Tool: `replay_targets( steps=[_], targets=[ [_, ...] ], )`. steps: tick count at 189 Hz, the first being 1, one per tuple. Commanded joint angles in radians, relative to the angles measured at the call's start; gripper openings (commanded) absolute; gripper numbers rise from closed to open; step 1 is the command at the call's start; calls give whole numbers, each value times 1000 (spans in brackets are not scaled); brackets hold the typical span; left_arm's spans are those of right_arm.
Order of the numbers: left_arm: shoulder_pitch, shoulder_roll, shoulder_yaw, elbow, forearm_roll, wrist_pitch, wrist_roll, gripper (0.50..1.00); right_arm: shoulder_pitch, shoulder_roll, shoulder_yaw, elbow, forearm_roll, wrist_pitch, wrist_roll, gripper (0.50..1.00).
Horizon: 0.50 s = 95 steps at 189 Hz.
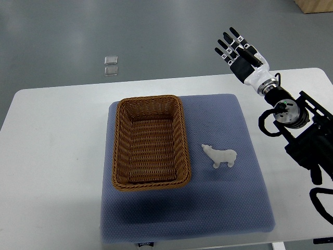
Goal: Place white bear in brown basket with right hand
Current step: 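Swing the right hand over the table toward the white bear figurine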
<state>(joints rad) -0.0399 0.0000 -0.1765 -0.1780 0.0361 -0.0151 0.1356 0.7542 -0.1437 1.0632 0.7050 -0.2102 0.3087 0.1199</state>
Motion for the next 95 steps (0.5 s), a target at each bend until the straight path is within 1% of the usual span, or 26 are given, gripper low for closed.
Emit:
replay_targets(
  steps=[1, 12, 22, 29, 38, 48, 49, 57, 59, 67, 69, 79, 95],
  targets=[
    [-2, 0, 0, 0, -1, -2, 2, 1000, 19, -57, -51, 68, -121, 12, -56, 924],
    [-2, 0, 2, -2, 1, -6, 5, 1000, 54, -128, -133, 129, -244, 15, -98, 924],
    [-2, 0, 3, -2, 2, -8, 6, 1000, 103, -189, -228, 174, -346, 21, -123, 924],
    [-2, 0, 3, -2, 1, -8, 7, 1000, 140, -224, -299, 197, -402, 30, -131, 924],
    [-3, 0, 5, -3, 2, -8, 7, 1000, 224, -276, -431, 218, -463, 46, -137, 924],
    [-3, 0, 5, -3, 2, -8, 7, 1000, 224, -277, -431, 218, -463, 46, -137, 924],
    [-5, 0, 3, -3, 2, -9, 7, 1000, 323, -324, -578, 229, -509, 62, -143, 924],
    [-6, 0, 3, -3, 5, -9, 7, 1000, 410, -356, -704, 238, -537, 81, -151, 924],
    [-6, 0, 3, -3, 5, -9, 7, 1000, 410, -356, -704, 238, -537, 81, -151, 924],
    [-6, 0, 3, -5, 7, -9, 9, 1000, 514, -393, -850, 266, -566, 110, -161, 924],
    [-6, 0, 3, -5, 7, -9, 9, 1000, 514, -393, -850, 266, -566, 110, -161, 924],
    [-6, 0, 3, -8, 7, -11, 9, 1000, 608, -425, -968, 309, -574, 133, -172, 924],
    [-8, 0, 5, -20, 7, -9, 9, 1000, 720, -467, -1111, 406, -574, 153, -200, 924]
  ],
)
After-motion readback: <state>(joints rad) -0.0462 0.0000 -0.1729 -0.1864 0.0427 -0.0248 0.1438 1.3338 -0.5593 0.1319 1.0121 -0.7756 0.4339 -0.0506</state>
